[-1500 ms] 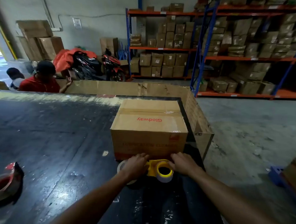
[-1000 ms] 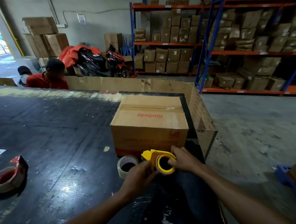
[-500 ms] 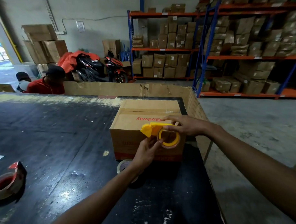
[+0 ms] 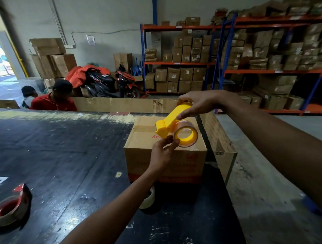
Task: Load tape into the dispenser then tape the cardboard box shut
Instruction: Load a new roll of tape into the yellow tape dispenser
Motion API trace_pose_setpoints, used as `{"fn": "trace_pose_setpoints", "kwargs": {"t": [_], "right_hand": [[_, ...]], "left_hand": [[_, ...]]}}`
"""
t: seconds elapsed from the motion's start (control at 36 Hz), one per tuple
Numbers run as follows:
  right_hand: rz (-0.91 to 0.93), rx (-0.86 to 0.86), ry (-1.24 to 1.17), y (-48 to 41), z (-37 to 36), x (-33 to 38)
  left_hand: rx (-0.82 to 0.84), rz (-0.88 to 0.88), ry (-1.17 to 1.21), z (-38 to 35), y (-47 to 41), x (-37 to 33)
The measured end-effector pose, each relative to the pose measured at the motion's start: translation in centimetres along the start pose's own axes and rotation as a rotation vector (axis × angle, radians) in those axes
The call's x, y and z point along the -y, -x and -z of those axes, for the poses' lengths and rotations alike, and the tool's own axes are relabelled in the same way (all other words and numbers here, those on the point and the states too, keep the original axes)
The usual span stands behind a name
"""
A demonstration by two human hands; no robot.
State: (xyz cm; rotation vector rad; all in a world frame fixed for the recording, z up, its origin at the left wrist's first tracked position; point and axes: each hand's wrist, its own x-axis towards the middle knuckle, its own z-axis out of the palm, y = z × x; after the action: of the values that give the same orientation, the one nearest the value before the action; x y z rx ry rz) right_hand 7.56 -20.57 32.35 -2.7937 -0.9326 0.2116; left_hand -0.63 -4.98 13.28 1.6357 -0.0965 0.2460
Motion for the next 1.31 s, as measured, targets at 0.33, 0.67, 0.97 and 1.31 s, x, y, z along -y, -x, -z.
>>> {"fn": "trace_pose_setpoints", "kwargs": {"t": [0.33, 0.67, 0.97, 1.31], "right_hand": [[-0.028, -0.065, 0.015, -0.9, 0.1, 1.5], [-0.123, -0.100, -0.167, -0.4, 0.6, 1.0], [-0.099, -0.067, -0.174, -0.4, -0.6, 1.9], [-0.089, -0.053, -0.177, -1.2, -2.0, 1.8]], "left_hand": [[0.004, -0.127, 0.017, 0.6, 1.3, -0.4], [0.209, 0.284, -0.137, 0.7, 6.8, 11.3], [0.046, 0.503, -0.535, -1.9, 6.4, 17.8], [-0.080, 0.098, -0.780, 0.9, 7.5, 15.5]]}}
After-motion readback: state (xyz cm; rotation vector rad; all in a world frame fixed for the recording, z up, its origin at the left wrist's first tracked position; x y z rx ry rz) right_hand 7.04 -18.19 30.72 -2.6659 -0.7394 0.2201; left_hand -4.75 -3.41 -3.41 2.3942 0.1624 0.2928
